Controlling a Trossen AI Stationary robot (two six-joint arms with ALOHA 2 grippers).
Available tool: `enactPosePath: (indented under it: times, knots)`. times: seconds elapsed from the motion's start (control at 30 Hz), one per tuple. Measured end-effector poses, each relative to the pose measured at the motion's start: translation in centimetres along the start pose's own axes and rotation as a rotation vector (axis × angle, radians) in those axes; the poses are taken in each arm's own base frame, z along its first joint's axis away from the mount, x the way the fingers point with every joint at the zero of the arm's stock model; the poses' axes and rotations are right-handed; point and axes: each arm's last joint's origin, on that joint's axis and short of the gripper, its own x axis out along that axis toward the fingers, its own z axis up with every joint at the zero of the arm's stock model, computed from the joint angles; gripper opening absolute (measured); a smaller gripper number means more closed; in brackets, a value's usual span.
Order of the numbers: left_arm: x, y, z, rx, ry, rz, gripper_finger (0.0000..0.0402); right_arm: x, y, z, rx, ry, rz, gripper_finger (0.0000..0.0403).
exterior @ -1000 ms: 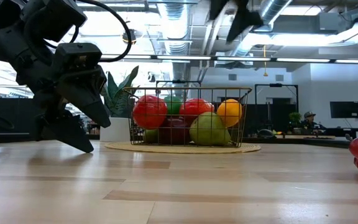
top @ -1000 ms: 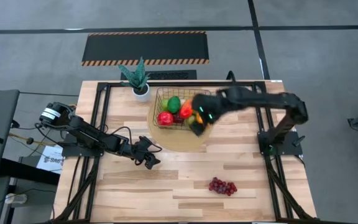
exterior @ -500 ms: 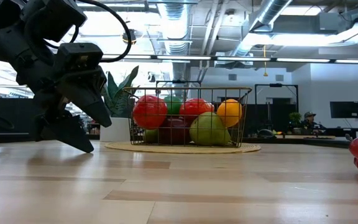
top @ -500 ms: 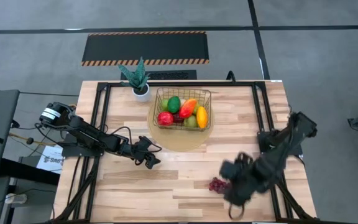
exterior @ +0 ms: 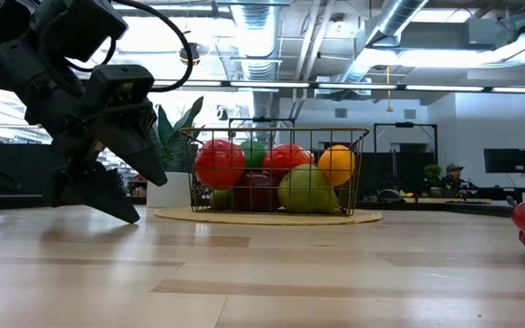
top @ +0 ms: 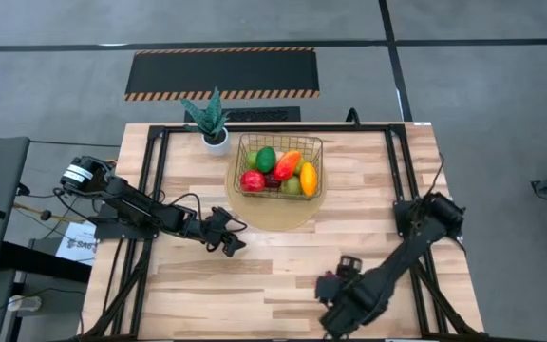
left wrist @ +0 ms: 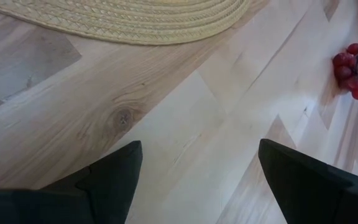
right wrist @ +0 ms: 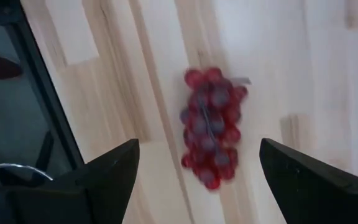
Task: Build produce basket
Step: Put the red grapes into the wire basket
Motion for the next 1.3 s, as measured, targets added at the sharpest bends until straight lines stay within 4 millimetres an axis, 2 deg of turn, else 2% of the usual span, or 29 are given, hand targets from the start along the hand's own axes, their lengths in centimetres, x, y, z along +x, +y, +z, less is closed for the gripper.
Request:
enactPosePath:
  times: [0.17, 0.27, 0.47, 0.57, 0.8, 0.97, 1.2, 1.3]
  knots:
    - [0.0, 0.0, 0.0, -0.003, 0.0, 0.0, 0.0316, 2.8, -0.9, 0.9, -0.03, 0.016, 0.021, 0.0343]
    - [0.0, 0.0, 0.0, -0.004, 0.0, 0.001, 0.0316, 3.8, -1.5, 0.3, -0.027, 0.023, 0.027, 0.0337]
    - [0.0, 0.0, 0.0, -0.005, -0.016, 0.009, 0.0316, 7.2, -1.8, -1.1, -0.002, 0.027, 0.161, 0.0332]
    - [0.0, 0.0, 0.0, -0.006, -0.016, 0.009, 0.0316, 8.7, -2.5, -1.9, 0.029, 0.062, 0.118, 0.0333]
    - [0.0, 0.0, 0.0, -0.025, -0.017, 0.009, 0.0316, 9.9, -3.2, -2.5, 0.028, 0.086, 0.082, 0.032]
    - [0.0, 0.0, 0.0, -0.029, -0.017, 0.009, 0.0316, 10.0, -3.1, -2.4, 0.03, 0.073, 0.097, 0.0267]
    - [0.0, 0.0, 0.0, -0.029, -0.016, 0.009, 0.0316, 9.8, -2.7, -2.1, 0.046, 0.045, 0.142, 0.0141]
    - [0.0, 0.0, 0.0, -0.029, -0.016, 0.009, 0.0316, 9.2, -2.5, -1.9, 0.051, 0.015, 0.186, 0.0095]
